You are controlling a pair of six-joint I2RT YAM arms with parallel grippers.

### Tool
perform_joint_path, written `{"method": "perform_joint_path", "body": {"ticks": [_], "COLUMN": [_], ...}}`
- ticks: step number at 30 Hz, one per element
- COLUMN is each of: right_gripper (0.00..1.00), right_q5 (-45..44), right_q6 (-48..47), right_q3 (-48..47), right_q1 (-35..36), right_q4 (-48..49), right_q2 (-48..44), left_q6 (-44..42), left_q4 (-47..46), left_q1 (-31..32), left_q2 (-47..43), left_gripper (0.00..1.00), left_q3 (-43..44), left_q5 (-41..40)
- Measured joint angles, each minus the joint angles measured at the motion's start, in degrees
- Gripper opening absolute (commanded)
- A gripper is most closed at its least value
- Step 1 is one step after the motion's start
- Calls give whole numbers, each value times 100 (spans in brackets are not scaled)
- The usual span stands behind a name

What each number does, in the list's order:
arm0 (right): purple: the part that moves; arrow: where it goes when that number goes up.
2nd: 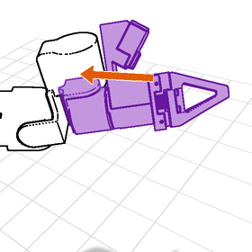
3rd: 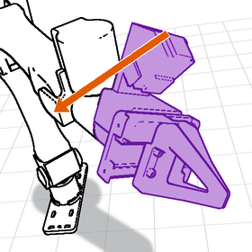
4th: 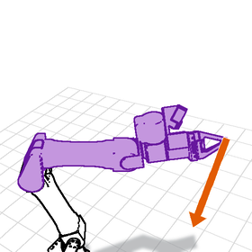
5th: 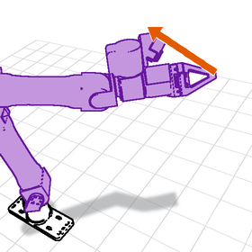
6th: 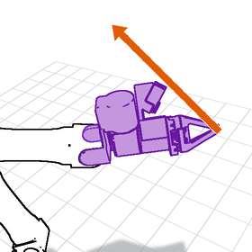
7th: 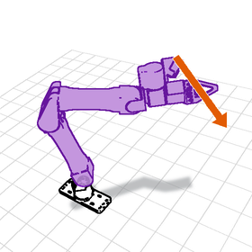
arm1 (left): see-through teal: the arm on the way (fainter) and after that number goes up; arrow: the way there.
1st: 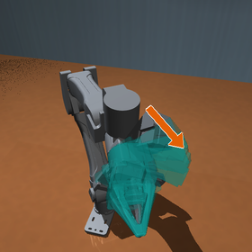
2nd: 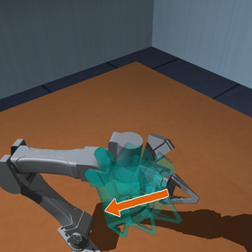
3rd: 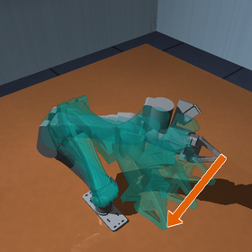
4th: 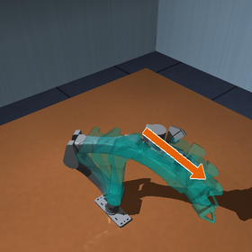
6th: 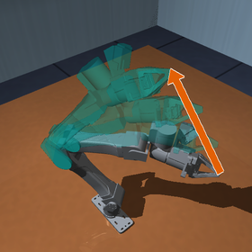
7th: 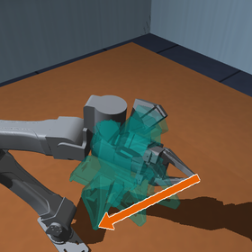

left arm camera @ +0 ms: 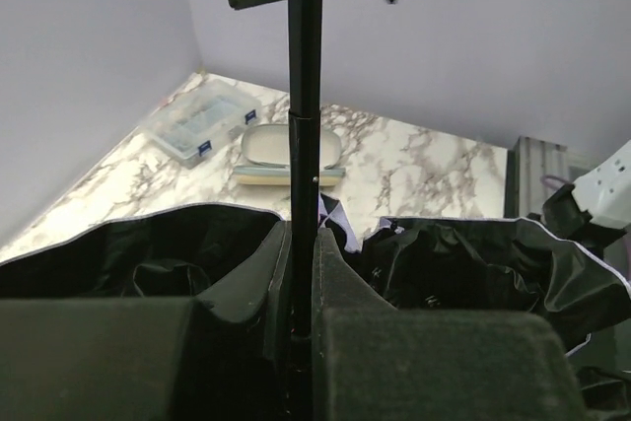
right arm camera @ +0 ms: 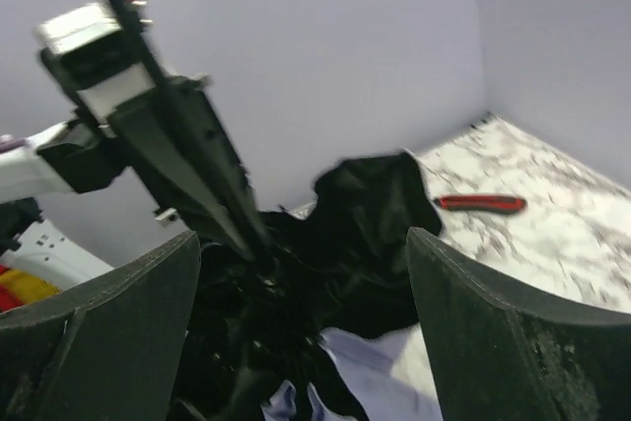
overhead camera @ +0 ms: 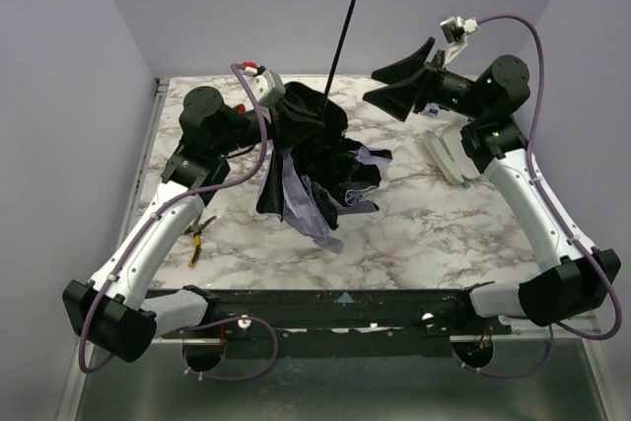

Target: Open the umbrella

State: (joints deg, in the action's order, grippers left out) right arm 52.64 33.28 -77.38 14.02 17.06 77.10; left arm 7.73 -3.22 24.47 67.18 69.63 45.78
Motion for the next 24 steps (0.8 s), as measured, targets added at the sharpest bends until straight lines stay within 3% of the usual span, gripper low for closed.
{"method": "perform_joint_path", "body": {"ticks": [7,14,18,20,21,22,23,24], "right_gripper": [85,68,47,23,7,0,0,0], "right_q5": [-162,-439,-505,-522,-511,-507,-496,-527], "right_q6": [-616,-1043,-1217,-1250,-1285,-1287,-1307,-1298], "right_q3": [-367,-505,-505,-505,-505,-507,-509,-516], "right_q1": [791,1335,1537,1598,1615,1646,1679,1703], "right_q4": [48,17,-44,-55,-46,-39,-42,-76], "right_q2": [15,361,479,490,490,487,485,485], "left_q6": [776,1128,1163,1167,1156,1150,1141,1113], "left_q4": [-470,-699,-704,-695,-697,-693,-682,-675], "left_q1": [2,138,249,286,299,297,293,291], "left_q2": [153,186,186,190,192,201,214,227], "left_gripper": [0,0,0,0,0,0,0,9], "left_q3": [-48,-173,-173,-173,-173,-173,-173,-175], "left_q5": [175,267,271,264,267,216,166,151]}}
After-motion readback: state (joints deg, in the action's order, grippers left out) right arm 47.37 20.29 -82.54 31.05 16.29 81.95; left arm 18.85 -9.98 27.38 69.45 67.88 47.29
